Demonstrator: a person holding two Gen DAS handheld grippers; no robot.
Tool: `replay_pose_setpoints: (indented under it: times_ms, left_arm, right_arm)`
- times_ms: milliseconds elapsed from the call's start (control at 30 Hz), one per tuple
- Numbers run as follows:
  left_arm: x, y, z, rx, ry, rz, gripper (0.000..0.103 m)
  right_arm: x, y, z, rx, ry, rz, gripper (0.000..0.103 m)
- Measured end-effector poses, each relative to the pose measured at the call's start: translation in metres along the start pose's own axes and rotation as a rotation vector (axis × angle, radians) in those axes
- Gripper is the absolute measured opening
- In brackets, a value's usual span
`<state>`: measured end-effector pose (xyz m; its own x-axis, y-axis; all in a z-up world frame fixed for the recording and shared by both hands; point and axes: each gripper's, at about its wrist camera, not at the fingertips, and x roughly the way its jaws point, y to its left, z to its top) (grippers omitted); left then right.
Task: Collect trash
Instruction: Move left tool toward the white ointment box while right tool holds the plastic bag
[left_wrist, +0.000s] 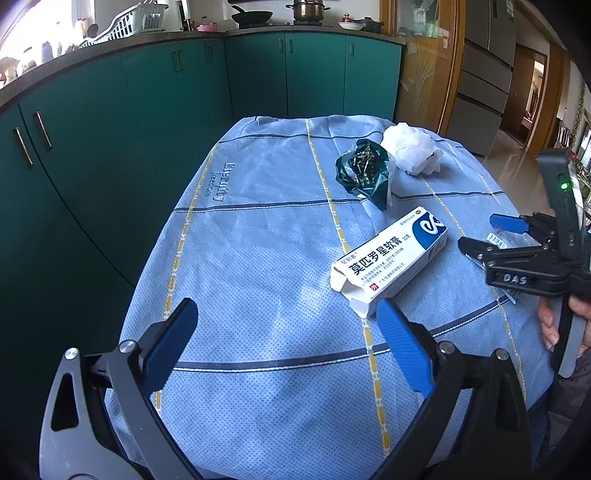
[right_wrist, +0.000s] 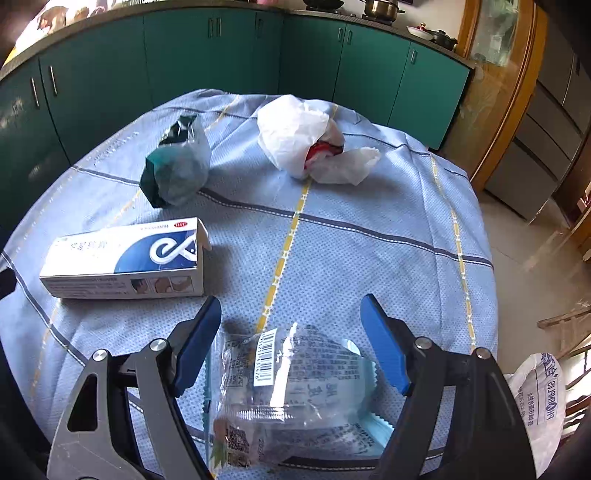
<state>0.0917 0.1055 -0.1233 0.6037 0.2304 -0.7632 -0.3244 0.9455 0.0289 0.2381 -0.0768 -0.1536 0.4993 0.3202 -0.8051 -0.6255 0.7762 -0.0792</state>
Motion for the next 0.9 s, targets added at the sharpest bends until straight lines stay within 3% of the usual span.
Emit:
replay_pose_setpoints:
  times_ms: [133, 300, 400, 700, 833, 900]
  left_arm:
    - [-0.002, -0.002, -0.001, 0.002, -0.001, -0.001, 0.097]
    - [-0.001, -0.003, 0.0, 0.004, 0.002, -0.001, 0.097]
    - [0.001, -0.005, 0.002, 0.008, 0.007, -0.003, 0.097]
    - [0.004, -0.01, 0.006, 0.022, 0.017, -0.007, 0.097]
    - [0.001, -0.012, 0.008, 0.047, 0.016, 0.0, 0.097]
    - [-0.002, -0.012, 0.009, 0.055, 0.008, 0.004, 0.097]
  right_arm:
    - [0.004, 0.001, -0.001, 0.001, 0.004, 0.016, 0.073]
    - [0.001, 0.0, -0.002, -0.001, -0.004, 0.05, 0.035]
    - [0.0, 0.0, -0.002, -0.002, -0.011, 0.048, 0.026]
    - [-0.02, -0.017, -0.009, 0.007, -0.052, 0.064, 0.025]
    - [-0.025, -0.02, -0.019, -0.052, -0.025, 0.071, 0.026]
    - [-0.025, -0.022, -0.023, -0.056, -0.014, 0.068, 0.044]
